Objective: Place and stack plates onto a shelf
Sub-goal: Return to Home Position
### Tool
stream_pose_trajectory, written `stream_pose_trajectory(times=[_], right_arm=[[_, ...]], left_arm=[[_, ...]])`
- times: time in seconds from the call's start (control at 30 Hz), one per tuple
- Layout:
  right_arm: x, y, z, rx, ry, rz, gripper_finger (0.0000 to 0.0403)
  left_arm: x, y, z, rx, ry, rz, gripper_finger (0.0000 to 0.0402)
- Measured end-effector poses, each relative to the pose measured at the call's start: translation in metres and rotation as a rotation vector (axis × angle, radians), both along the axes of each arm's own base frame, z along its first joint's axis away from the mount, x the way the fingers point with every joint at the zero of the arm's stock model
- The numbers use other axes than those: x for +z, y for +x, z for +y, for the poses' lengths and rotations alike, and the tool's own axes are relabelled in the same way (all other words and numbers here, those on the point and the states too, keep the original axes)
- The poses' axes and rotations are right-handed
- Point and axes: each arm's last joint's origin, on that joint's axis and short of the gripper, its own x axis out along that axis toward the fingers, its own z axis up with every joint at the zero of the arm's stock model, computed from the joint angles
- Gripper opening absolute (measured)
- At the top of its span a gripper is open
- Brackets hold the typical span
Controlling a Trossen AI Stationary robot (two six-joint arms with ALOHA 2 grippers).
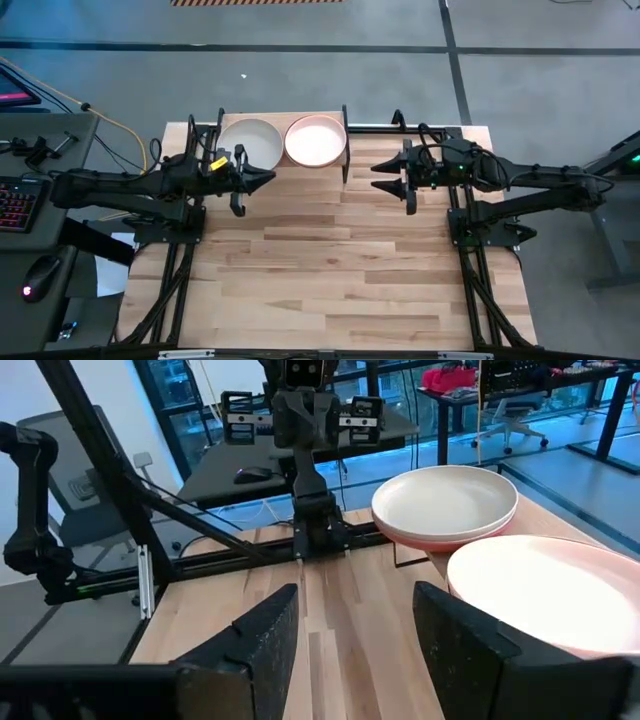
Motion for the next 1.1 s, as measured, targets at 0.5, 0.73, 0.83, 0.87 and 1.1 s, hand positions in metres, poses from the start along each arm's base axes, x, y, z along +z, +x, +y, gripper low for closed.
stream_pose_trajectory(times=[0.5,0.73,0.83,0.87,1.1], right_arm=[[-0.002,-0.001,0.000,-0.002,0.038,0.023,0.0109],[-0.011,-0.013,0.003,0.028,0.100,0.147,0.0019],[-0.009,-0.018,0.003,0.028,0.101,0.142,0.0004],[-0.008,-0.020,0.003,0.029,0.099,0.131,0.0003],[-0.004,-0.026,0.004,0.034,0.075,0.105,0.0002]], left_arm=[[0.001,-0.003,-0.001,-0.035,-0.046,-0.006,0.0000],[-0.002,0.003,-0.002,-0.048,-0.047,-0.057,0.0000],[-0.013,0.007,-0.007,-0.084,-0.065,-0.100,0.0000],[-0.018,0.007,-0.009,-0.095,-0.071,-0.101,0.0000],[-0.030,-0.012,-0.017,-0.091,-0.064,-0.037,0.0000]])
